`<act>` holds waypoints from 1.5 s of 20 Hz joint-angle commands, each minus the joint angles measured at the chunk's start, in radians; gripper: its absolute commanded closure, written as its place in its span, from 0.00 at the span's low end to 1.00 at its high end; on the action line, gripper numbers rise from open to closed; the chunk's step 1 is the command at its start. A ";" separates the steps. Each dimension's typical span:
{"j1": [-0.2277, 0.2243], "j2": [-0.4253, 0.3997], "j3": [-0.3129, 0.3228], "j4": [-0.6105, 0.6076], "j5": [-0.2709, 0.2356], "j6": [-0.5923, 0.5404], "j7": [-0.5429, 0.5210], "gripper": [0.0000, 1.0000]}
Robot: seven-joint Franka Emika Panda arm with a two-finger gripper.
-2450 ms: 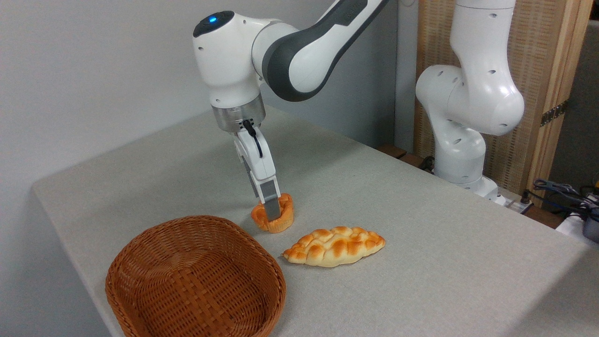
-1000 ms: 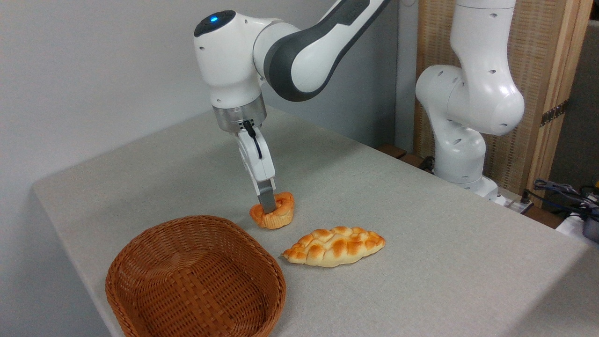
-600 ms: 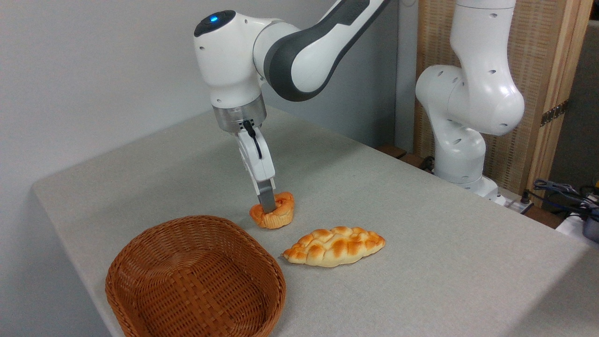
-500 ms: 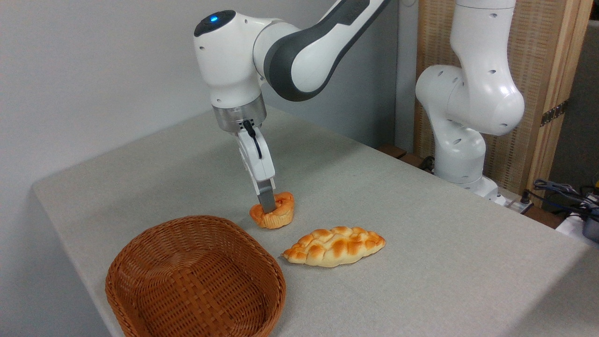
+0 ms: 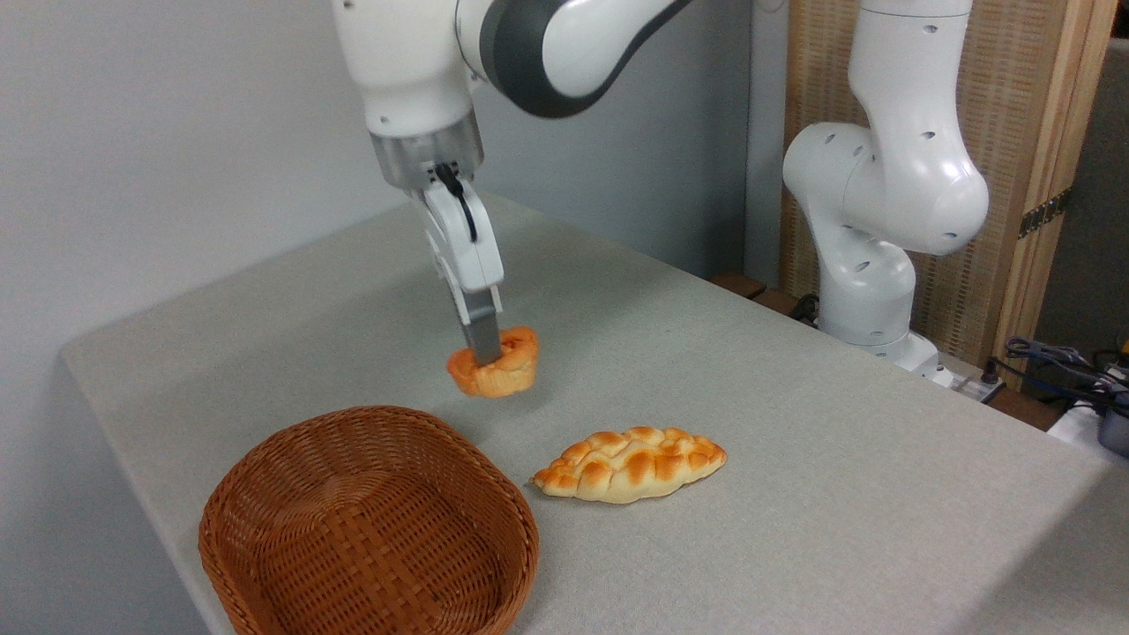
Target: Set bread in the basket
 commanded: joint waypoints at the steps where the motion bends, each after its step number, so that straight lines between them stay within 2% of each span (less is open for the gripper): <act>1: -0.004 0.082 0.055 0.176 -0.008 -0.024 0.012 0.70; 3: -0.004 0.134 0.058 0.250 -0.010 -0.017 0.009 0.63; 4: -0.004 0.160 0.058 0.275 -0.007 -0.005 0.010 0.63; 6: -0.004 0.185 0.058 0.281 -0.004 0.082 0.012 0.61; 8: -0.004 0.222 0.058 0.278 -0.001 0.168 0.013 0.39; 10: -0.004 0.252 0.057 0.278 0.009 0.232 0.015 0.27; 12: -0.004 0.278 0.055 0.277 0.062 0.283 0.017 0.04; 13: -0.004 0.289 0.049 0.277 0.091 0.289 0.014 0.00; 14: -0.004 0.292 0.046 0.277 0.105 0.289 0.013 0.00; 26: -0.004 0.285 0.040 0.278 0.095 0.277 0.006 0.00; 28: -0.004 0.247 0.040 0.280 0.091 0.248 -0.047 0.00; 30: -0.001 0.202 0.043 0.286 0.085 0.149 -0.153 0.00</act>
